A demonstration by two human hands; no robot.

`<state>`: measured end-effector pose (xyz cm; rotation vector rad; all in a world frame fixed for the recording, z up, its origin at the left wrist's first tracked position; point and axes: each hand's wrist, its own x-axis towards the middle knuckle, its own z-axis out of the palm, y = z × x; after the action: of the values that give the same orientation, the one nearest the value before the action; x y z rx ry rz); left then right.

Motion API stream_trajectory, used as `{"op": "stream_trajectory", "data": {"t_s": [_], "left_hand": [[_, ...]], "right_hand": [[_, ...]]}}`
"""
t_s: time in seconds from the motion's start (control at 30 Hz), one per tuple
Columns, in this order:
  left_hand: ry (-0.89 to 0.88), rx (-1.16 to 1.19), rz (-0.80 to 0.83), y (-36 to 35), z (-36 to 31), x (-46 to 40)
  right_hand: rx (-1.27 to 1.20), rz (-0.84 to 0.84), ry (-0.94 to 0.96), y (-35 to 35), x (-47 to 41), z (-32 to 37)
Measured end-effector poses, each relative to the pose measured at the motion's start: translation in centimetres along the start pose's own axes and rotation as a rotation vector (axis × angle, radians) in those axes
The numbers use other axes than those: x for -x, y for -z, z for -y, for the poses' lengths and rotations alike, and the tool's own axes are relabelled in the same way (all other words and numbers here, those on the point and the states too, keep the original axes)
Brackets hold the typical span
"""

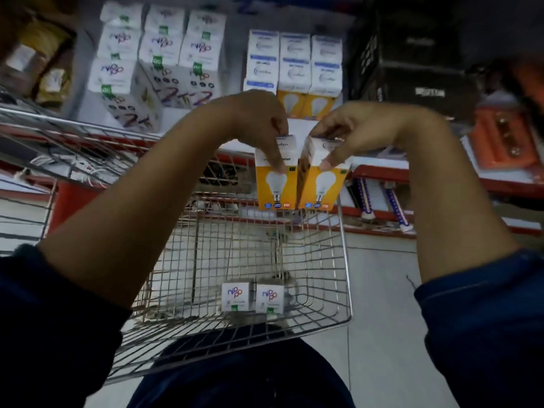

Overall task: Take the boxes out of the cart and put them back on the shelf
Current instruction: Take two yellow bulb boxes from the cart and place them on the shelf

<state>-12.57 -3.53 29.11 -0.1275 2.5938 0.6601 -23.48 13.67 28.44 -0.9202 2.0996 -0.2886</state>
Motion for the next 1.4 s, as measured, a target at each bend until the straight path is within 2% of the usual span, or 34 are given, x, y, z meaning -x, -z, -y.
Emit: {"op": "stream_trajectory", "data": {"t_s": [0.27, 0.4, 0.67, 0.93, 1.13, 1.27, 1.4], "left_hand": [[0.044, -0.023, -0.259, 1.4, -3.8, -3.3], [0.072, -0.081, -0.398, 0.3, -3.7, -5.7], [0.136, -0.079, -0.487, -3.0, -1.8, -8.1], [0.102, -0.079, -0.531, -5.5, -0.3, -8.6], [0.057, -0.226, -0.517, -7.1, 0.3, -7.9], [0.034, -0.366, -0.55, -9.2, 1.0, -5.8], [0.018, -0.373, -0.602, -13.4, 2.6, -2.4]], "right_hand": [[0.054, -0.236, 0.074, 3.7, -0.1, -1.8], [0.191, -0.402, 0.104, 3.3, -1.9, -3.0], [0.155, -0.627, 0.078, -0.9, -5.1, -5.0], [0.178, -0.755, 0.102, -3.5, -6.3, -5.2], [0.219, -0.801, 0.076, -6.0, -6.1, -5.0], [0.27, -0.821, 0.043, -9.6, -4.7, -3.8], [0.32, -0.778, 0.014, -15.7, -3.8, -3.1]]}}
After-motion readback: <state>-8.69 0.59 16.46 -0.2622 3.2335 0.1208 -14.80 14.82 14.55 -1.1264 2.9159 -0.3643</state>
